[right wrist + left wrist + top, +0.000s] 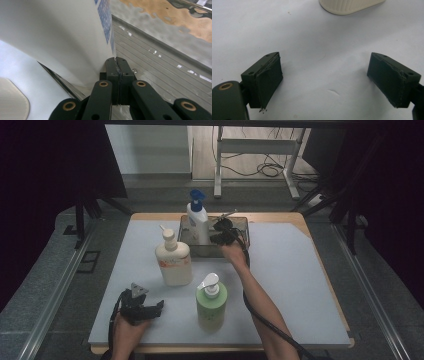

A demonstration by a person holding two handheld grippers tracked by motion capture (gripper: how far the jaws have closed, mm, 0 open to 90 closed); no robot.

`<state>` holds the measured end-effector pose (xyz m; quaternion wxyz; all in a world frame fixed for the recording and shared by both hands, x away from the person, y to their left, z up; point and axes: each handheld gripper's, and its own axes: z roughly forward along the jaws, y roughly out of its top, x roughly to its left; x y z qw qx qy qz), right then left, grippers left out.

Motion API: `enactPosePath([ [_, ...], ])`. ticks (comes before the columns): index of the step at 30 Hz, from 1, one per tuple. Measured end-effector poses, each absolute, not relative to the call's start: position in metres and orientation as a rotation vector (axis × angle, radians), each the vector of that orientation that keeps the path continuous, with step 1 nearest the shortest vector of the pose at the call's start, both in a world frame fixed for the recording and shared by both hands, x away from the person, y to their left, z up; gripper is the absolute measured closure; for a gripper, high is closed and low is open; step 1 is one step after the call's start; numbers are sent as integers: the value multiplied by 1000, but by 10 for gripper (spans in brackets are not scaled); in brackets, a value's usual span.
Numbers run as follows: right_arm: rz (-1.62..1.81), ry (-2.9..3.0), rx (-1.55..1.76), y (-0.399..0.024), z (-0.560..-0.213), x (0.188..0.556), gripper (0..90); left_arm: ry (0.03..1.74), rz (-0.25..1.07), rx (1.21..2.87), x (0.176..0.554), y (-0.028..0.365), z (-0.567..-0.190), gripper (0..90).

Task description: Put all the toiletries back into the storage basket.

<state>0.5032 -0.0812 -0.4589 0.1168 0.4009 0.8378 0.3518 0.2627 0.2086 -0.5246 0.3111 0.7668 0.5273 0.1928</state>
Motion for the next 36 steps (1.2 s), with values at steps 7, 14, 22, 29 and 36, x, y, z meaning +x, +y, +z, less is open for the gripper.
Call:
enactPosePath([
  [7, 1027, 2466, 1171, -73, -462, 503, 890, 1392, 508, 2023, 263, 209, -525, 120],
  [14, 1012, 2474, 1172, -69, -465, 503, 883, 1392, 508, 2023, 263, 209, -525, 120],
  [22, 984, 2486, 1167, -67, -467, 502, 882, 1392, 510, 2023, 263, 208, -525, 120],
  [29, 975, 2493, 1168, -65, -467, 502, 881, 1392, 508, 2024, 263, 209, -525, 120],
  [36, 982, 2497, 1163, -60, -468, 502, 872, 1392, 508, 2023, 263, 209, -525, 120],
])
